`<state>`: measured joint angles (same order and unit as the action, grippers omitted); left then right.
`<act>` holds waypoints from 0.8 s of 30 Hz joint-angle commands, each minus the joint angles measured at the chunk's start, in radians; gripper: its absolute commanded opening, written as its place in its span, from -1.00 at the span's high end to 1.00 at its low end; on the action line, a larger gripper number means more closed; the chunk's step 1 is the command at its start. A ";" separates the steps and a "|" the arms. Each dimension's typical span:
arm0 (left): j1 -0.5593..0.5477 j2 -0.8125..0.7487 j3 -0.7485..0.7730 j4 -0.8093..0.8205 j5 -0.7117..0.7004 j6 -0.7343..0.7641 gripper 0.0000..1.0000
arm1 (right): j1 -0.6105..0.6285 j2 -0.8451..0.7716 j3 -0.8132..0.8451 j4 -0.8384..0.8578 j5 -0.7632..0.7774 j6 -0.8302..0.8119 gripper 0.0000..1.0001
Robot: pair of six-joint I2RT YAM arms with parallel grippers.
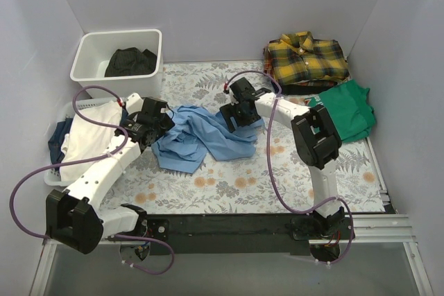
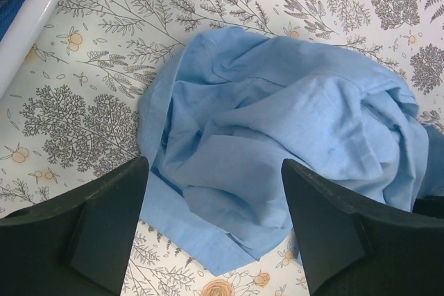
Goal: Fold and stack the long sleeve shirts
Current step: Flatten the shirt out
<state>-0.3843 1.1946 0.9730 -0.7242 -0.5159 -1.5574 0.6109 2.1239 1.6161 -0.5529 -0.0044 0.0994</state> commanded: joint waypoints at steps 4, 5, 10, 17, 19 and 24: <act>0.027 -0.001 -0.046 0.032 0.065 0.016 -0.56 | -0.094 -0.011 -0.217 -0.065 0.169 0.028 -0.82; 0.028 0.020 -0.051 0.035 0.077 0.017 -0.56 | -0.123 -0.021 -0.229 -0.068 0.169 0.037 -0.83; 0.032 0.114 -0.051 0.052 0.116 0.002 -0.50 | -0.178 -0.071 -0.260 -0.077 0.152 0.031 -0.82; 0.061 0.279 -0.019 0.107 0.125 0.020 -0.33 | -0.192 -0.045 -0.211 -0.122 0.162 0.034 -0.81; 0.093 0.345 0.001 0.144 0.134 0.029 -0.31 | -0.195 -0.047 -0.209 -0.124 0.149 0.039 -0.81; 0.137 0.427 0.075 0.241 0.168 0.089 -0.41 | -0.206 -0.053 -0.202 -0.124 0.120 0.037 -0.82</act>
<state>-0.2768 1.6024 0.9630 -0.5888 -0.3744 -1.5204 0.4206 2.0098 1.4376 -0.5480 0.1207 0.1318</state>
